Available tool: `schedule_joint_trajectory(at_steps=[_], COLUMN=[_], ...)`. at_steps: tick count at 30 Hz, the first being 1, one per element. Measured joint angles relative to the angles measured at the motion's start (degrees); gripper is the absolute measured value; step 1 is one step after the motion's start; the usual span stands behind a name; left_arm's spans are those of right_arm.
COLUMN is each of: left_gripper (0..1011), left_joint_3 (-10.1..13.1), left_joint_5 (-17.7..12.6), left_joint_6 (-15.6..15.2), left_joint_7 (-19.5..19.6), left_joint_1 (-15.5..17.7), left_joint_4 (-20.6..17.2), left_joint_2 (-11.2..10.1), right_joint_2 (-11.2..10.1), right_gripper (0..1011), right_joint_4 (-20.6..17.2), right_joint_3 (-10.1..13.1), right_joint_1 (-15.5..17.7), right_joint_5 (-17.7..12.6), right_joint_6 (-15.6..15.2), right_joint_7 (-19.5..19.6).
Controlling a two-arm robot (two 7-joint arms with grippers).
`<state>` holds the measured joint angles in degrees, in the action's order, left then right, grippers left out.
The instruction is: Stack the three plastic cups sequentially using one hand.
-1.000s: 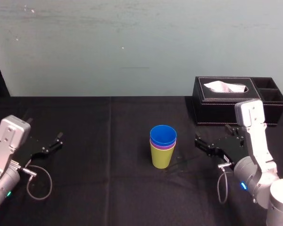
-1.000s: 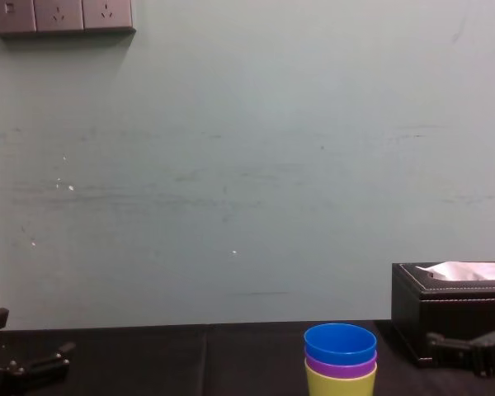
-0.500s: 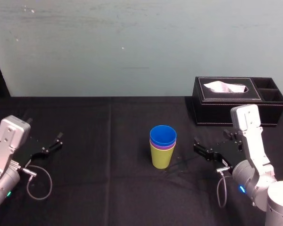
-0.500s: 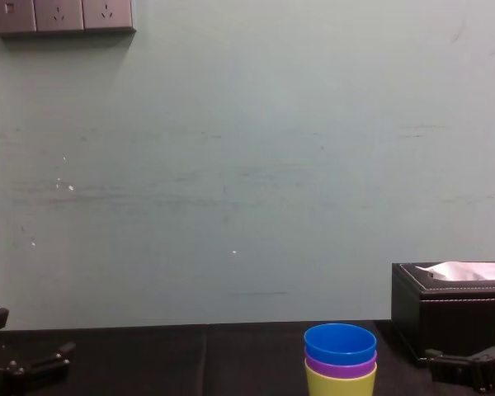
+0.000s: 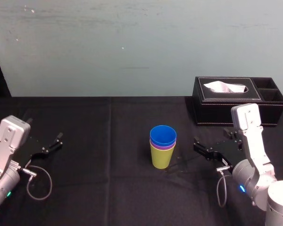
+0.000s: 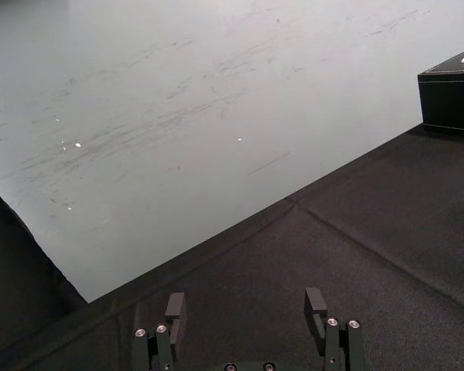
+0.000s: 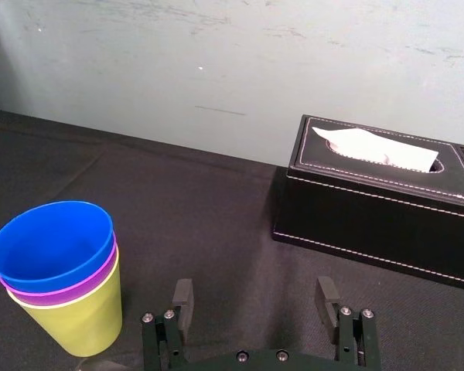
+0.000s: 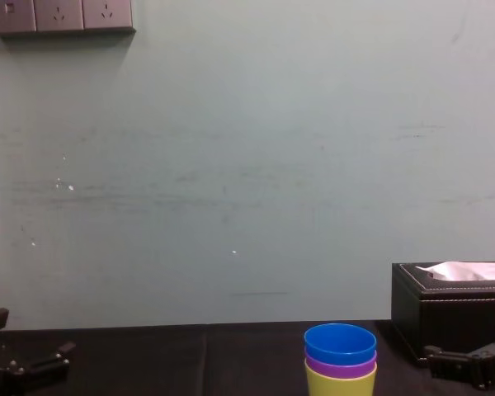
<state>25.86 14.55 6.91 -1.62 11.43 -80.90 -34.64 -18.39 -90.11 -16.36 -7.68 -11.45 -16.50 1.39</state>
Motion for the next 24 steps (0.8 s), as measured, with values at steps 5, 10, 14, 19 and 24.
schedule_joint_trajectory(at_steps=[5, 10, 14, 19, 24], left_gripper=[1000, 1000, 1000, 1000, 1000], left_joint_3=[0.0, 0.0, 0.0, 0.0, 0.0], left_joint_5=[0.0, 0.0, 0.0, 0.0, 0.0], left_joint_6=[0.0, 0.0, 0.0, 0.0, 0.0], left_joint_7=[0.0, 0.0, 0.0, 0.0, 0.0], left_joint_1=[0.0, 0.0, 0.0, 0.0, 0.0], left_joint_4=[0.0, 0.0, 0.0, 0.0, 0.0], left_joint_2=[0.0, 0.0, 0.0, 0.0, 0.0], right_joint_2=[0.0, 0.0, 0.0, 0.0, 0.0], right_gripper=[1000, 1000, 1000, 1000, 1000], right_joint_4=[0.0, -0.1, -0.1, -0.1, -0.1], right_joint_3=[0.0, 0.0, 0.0, 0.0, 0.0], right_joint_1=[0.0, 0.0, 0.0, 0.0, 0.0], right_joint_5=[0.0, -0.1, -0.1, -0.1, -0.1], right_joint_6=[0.0, 0.1, 0.1, 0.1, 0.1], right_joint_7=[0.0, 0.0, 0.0, 0.1, 0.1])
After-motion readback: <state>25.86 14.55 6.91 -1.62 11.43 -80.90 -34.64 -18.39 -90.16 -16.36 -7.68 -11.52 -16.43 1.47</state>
